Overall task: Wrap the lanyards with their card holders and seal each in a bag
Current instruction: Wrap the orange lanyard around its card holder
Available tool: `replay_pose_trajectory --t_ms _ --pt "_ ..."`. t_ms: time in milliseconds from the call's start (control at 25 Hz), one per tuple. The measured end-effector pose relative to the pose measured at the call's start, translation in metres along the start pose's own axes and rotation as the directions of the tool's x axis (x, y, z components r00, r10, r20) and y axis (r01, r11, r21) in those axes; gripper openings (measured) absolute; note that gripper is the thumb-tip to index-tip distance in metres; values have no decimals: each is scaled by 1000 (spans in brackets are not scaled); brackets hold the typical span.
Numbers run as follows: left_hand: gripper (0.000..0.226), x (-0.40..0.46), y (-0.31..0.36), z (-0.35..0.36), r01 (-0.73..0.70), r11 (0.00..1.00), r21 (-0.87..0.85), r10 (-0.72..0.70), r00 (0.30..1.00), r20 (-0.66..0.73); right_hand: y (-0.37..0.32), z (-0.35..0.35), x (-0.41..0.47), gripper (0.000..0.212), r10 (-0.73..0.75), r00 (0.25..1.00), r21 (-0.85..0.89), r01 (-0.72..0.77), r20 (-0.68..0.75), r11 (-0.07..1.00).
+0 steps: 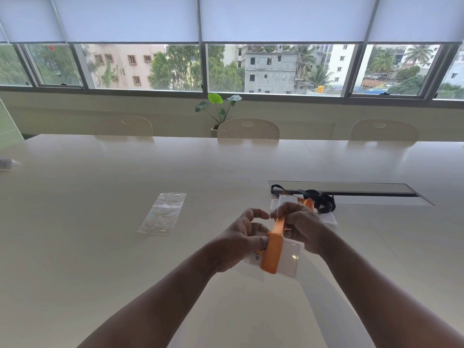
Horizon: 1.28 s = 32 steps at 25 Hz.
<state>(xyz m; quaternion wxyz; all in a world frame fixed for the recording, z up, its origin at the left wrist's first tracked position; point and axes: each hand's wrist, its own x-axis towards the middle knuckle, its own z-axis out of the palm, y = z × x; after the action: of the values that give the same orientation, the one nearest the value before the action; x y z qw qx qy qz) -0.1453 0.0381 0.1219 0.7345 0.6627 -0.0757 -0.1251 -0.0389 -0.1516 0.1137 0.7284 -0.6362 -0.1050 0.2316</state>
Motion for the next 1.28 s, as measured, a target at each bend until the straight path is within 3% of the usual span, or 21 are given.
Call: replay_pose_trajectory --t_ms 240,440,640,760,1040,1160,1280 --pt "29 6 1 -4 -59 997 -45 51 983 -178 39 16 -13 15 179 983 234 -180 26 955" --pt "20 11 -4 -7 -69 996 -61 43 930 -365 74 38 -15 28 265 956 357 -292 122 887" --pt "18 14 -11 -8 -95 988 -122 23 870 -492 77 55 -16 39 330 925 363 -378 189 852" --pt "18 15 -12 -8 -121 985 -125 35 842 -539 77 62 -20 41 333 927 399 -374 170 837" --pt "17 20 -12 5 -179 972 -153 53 802 -595 80 71 -25 36 141 989 519 -144 46 843" --pt "19 20 -12 8 -181 971 -154 60 812 -581 80 68 -26 40 173 982 519 -186 73 834" --pt "22 19 -14 2 -219 972 -80 132 800 -585 75 62 -25 40 297 951 414 -303 81 858"
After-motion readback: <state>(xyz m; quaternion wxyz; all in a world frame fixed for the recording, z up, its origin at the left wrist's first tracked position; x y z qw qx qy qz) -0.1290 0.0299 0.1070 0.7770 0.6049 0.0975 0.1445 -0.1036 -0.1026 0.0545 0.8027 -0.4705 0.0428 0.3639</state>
